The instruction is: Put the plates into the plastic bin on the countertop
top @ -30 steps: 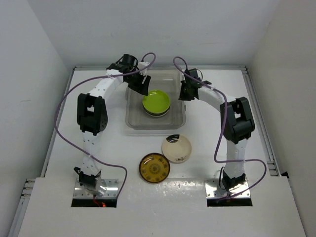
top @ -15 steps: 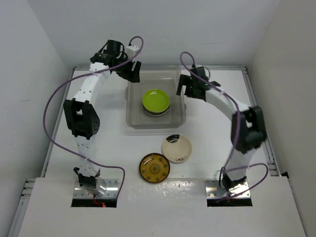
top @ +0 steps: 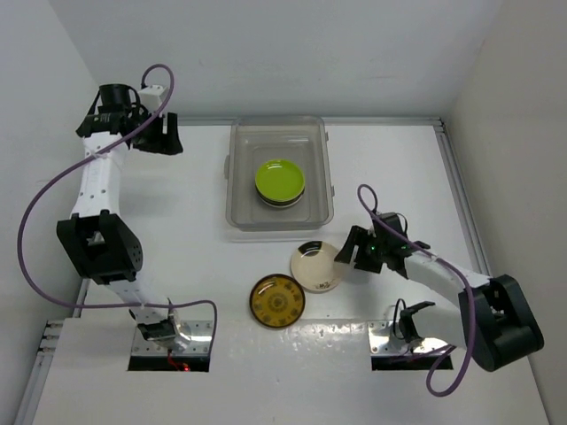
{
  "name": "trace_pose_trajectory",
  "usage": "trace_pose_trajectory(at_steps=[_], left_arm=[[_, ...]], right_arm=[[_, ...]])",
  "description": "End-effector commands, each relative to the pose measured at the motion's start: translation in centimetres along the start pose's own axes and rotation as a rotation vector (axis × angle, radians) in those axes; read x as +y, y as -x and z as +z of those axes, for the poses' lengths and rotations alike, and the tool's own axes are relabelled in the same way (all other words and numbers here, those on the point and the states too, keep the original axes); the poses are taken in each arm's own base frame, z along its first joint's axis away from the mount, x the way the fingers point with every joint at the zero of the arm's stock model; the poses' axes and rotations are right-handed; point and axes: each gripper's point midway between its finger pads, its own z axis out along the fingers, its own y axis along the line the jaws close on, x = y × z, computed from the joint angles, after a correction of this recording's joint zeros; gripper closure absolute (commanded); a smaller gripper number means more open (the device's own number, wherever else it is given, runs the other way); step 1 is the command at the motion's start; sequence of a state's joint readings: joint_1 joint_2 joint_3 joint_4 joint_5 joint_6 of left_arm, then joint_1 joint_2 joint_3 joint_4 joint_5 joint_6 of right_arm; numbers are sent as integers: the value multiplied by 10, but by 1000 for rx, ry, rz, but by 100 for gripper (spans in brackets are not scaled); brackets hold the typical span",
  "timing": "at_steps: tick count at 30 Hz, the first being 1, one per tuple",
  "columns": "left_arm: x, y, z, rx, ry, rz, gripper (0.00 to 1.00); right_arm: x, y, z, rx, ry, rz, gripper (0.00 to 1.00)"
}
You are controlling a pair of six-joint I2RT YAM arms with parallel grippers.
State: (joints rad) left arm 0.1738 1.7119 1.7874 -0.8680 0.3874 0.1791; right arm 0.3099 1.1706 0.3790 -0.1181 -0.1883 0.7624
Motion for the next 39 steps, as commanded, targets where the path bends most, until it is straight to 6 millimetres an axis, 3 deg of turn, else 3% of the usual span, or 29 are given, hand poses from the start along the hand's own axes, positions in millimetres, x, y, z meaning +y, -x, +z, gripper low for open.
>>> trace_pose_trajectory(at_steps=[1, 5, 8, 9, 10, 12, 13, 14, 15, 18, 19, 21, 22, 23, 25, 26, 27, 28, 29, 30, 31, 33, 34, 36, 39], left_arm=[[-16, -5, -12, -26, -57, -20, 27], [-14, -6, -28, -64, -34, -15, 27], [-11, -4, -37, -90, -23, -26, 27], [-12, -1, -42, -100, -20, -21, 27], [-12, -3, -44, -104, -24, -26, 27], [-9, -2, -49, -113, -14, -27, 26], [-9, -5, -47, -105, -16, -22, 26], [-5, -6, -48, -106, -8, -29, 26], [-5, -6, -48, -106, -8, -29, 26], [-1, -7, -49, -107, 1, -35, 26], [2, -7, -51, -108, 8, -41, 26], [3, -7, -51, -108, 8, -32, 26], [7, -4, -54, -118, 20, -34, 26], [10, -7, -50, -106, 27, -39, 26], [15, -7, -49, -104, 34, -46, 26], [15, -7, -49, -104, 34, -46, 26], [20, -6, -49, -105, 42, -53, 26], [22, -7, -49, -102, 51, -53, 26], [23, -9, -46, -93, 48, -58, 26], [23, -9, -46, -93, 47, -67, 26], [26, -10, -47, -94, 55, -73, 26], [28, -10, -47, -91, 65, -74, 26], [29, -9, -51, -96, 78, -70, 26], [34, -14, -50, -87, 91, -81, 26], [41, -17, -48, -75, 107, -93, 26]], right_arm=[[45, 15, 5, -48, 190, 28, 30], [30, -2, 16, -10, 118, 38, 41], [7, -27, 22, 48, 49, 34, 59], [3, -32, 21, 61, 38, 24, 67], [-3, -36, 20, 72, 12, 26, 84], [-10, -33, 16, 63, -29, -22, 100], [-15, -40, 12, 94, -53, -29, 100], [-6, -25, 7, 63, -30, -91, 100], [-7, -26, -2, 92, -70, -109, 100], [21, 21, -35, -53, -52, -235, 100], [27, 25, -44, -64, -40, -262, 100], [89, 53, -88, -151, 176, -363, 100], [98, 56, -98, -155, 227, -466, 100], [127, 60, -117, -158, 336, -517, 100], [151, 75, -125, -161, 393, -517, 100], [172, 93, -134, -212, 439, -528, 100], [177, 107, -115, -186, 420, -500, 100], [181, 120, -109, -199, 412, -461, 100], [201, 149, -114, -277, 450, -439, 100], [202, 163, -80, -221, 417, -405, 100], [215, 185, -82, -255, 425, -364, 100], [210, 210, -32, -224, 367, -316, 100], [221, 225, -29, -249, 382, -302, 100], [215, 236, 20, -187, 357, -259, 100], [218, 254, 60, -137, 336, -214, 100]])
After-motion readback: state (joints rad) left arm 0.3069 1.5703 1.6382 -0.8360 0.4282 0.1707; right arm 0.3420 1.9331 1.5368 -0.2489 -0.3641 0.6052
